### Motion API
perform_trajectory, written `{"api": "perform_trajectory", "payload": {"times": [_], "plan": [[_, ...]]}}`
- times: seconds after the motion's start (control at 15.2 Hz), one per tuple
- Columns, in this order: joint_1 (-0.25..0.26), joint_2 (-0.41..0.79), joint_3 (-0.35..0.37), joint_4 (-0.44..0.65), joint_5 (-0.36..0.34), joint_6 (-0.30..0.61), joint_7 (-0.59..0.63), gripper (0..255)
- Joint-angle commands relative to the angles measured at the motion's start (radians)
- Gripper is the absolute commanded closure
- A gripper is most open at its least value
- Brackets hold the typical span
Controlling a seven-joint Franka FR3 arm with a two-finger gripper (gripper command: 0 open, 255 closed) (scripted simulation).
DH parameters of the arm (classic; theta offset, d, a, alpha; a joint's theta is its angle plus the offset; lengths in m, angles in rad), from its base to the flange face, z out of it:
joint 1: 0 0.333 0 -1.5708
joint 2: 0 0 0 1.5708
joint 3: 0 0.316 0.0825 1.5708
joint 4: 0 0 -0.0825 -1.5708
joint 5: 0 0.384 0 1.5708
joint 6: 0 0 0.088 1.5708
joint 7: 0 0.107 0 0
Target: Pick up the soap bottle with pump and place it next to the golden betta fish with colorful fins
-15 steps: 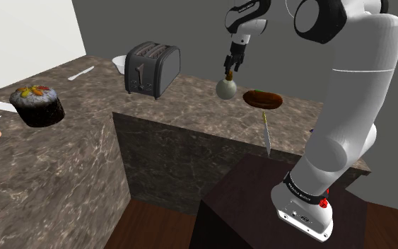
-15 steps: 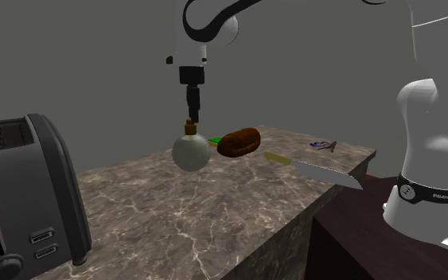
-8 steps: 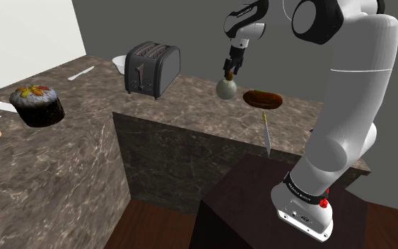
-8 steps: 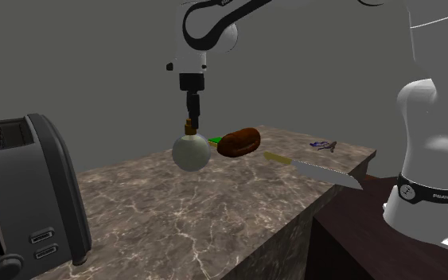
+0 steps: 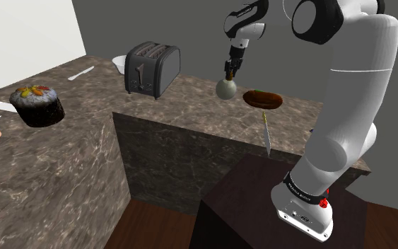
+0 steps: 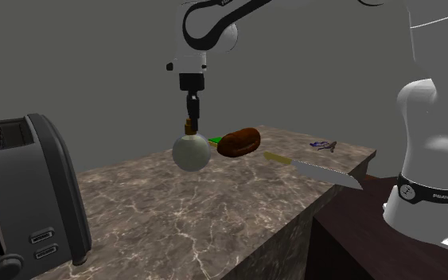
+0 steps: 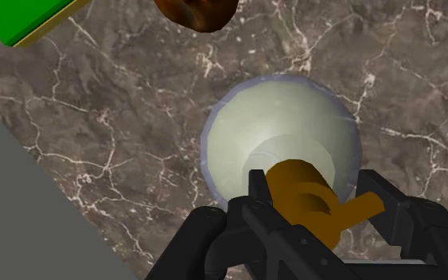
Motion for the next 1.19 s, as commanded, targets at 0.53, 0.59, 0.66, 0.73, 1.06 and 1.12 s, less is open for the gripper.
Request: {"api": "perform_trajectory", "payload": {"times": [0.53, 0.59, 0.66, 0.73, 1.06, 1.12], "plan": [[0.001, -0.016, -0.003, 0.031, -0.008, -0.047, 0.006, 255], [0.001, -0.020, -0.004, 0.040, -0.009, -0.059, 0.007, 255], [0.001, -0.023, -0.004, 0.048, -0.011, -0.071, 0.009, 255], [0.001, -0.027, -0.005, 0.057, -0.013, -0.083, 0.010, 255], [0.001, -0.040, -0.008, 0.107, -0.019, -0.145, 0.016, 255], [0.000, -0.042, -0.008, 0.118, -0.020, -0.157, 0.017, 255]]}}
